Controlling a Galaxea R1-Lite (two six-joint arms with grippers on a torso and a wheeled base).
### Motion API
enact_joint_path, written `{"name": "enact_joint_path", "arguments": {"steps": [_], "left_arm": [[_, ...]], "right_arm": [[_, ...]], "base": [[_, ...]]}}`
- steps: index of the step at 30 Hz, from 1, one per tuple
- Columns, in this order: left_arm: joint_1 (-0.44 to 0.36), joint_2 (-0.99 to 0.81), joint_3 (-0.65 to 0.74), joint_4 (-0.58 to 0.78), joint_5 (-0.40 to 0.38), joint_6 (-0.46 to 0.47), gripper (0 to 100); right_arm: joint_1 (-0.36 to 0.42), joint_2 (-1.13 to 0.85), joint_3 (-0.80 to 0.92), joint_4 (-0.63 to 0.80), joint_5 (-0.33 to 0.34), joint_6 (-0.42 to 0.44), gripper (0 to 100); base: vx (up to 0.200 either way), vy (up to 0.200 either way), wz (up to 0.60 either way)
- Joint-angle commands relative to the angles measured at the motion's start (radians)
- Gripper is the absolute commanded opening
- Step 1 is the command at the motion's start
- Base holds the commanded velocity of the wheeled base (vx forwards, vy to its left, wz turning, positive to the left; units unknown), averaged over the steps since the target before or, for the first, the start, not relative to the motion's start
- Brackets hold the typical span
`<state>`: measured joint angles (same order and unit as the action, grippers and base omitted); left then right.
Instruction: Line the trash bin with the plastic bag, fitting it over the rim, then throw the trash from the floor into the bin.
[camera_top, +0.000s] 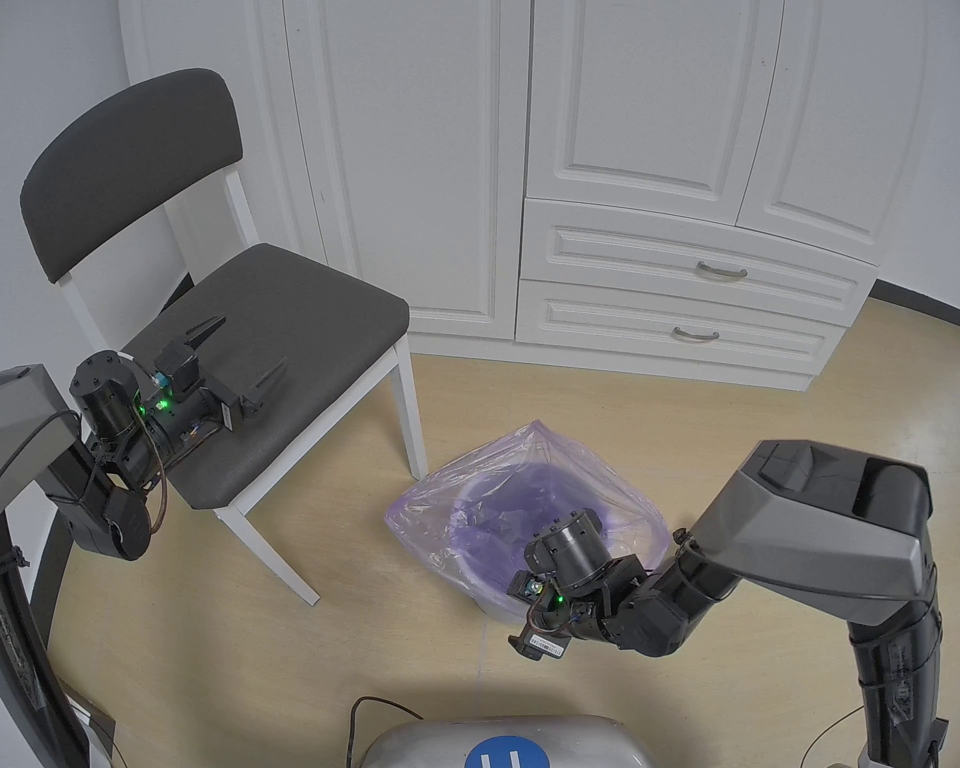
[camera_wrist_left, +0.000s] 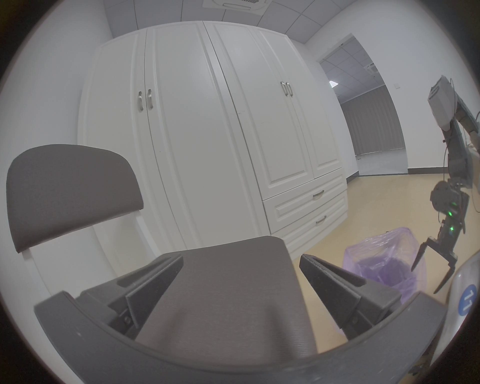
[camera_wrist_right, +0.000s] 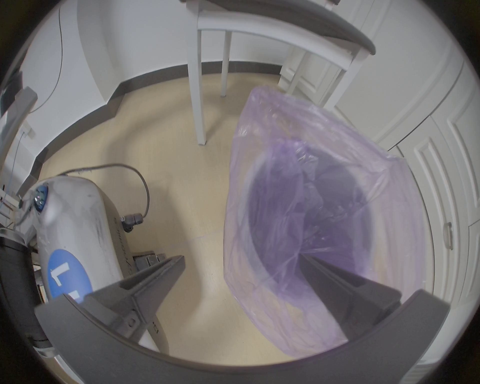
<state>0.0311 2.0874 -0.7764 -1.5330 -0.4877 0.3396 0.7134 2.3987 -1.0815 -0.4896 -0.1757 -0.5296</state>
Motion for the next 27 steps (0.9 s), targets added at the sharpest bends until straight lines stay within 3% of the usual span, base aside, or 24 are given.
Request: {"name": "enact_joint_path", "arguments": {"steps": [1,5,8,10,12,16,17,19,20,21,22,23,27], "left_arm": [[-0.074,0.010,0.051,0.001,0.017,-0.002,100],[-0.103,0.005,0.085,0.001,0.027,-0.004,100],[-0.146,0.005,0.169,-0.001,0.027,-0.001,100],[-0.171,0.003,0.198,-0.001,0.027,0.001,100],[-0.194,-0.001,0.221,-0.001,0.032,-0.001,100],[-0.300,-0.015,0.305,0.001,0.178,-0.002,100],[-0.300,-0.015,0.305,0.001,0.178,-0.002,100],[-0.379,0.014,0.290,0.001,0.287,-0.031,100],[-0.379,0.014,0.290,0.001,0.287,-0.031,100],[-0.438,0.040,0.255,0.002,0.368,-0.106,100],[-0.438,0.040,0.255,0.002,0.368,-0.106,100],[-0.482,0.074,0.198,0.017,0.443,-0.171,100],[-0.516,0.148,0.078,0.100,0.563,-0.182,100]], "right_arm": [[0.009,-0.179,0.170,-0.126,0.001,0.023,100],[0.011,-0.242,0.285,-0.262,0.001,0.051,100],[-0.003,-0.277,0.388,-0.458,0.012,0.097,100],[-0.015,-0.274,0.422,-0.560,0.036,0.140,100],[-0.045,-0.253,0.463,-0.736,0.090,0.241,100],[-0.069,-0.205,0.457,-0.957,0.108,0.318,100],[-0.069,-0.205,0.457,-0.957,0.108,0.318,100],[-0.100,-0.207,0.477,-1.003,0.102,0.316,100],[-0.100,-0.207,0.477,-1.003,0.102,0.316,100],[-0.129,-0.219,0.497,-0.994,0.098,0.307,100],[-0.129,-0.219,0.497,-0.994,0.098,0.307,100],[-0.158,-0.239,0.494,-0.959,0.068,0.307,100],[-0.210,-0.260,0.430,-0.879,0.036,0.333,100]], "base": [[0.000,0.000,0.00],[0.000,0.000,0.00],[0.000,0.000,0.00],[0.000,0.000,0.00],[0.000,0.000,0.00],[0.000,0.000,0.00],[0.000,0.000,0.00],[0.000,0.000,0.00],[0.000,0.000,0.00],[0.000,0.000,0.00],[0.000,0.000,0.00],[0.000,0.000,0.00],[0.000,0.000,0.00]]}}
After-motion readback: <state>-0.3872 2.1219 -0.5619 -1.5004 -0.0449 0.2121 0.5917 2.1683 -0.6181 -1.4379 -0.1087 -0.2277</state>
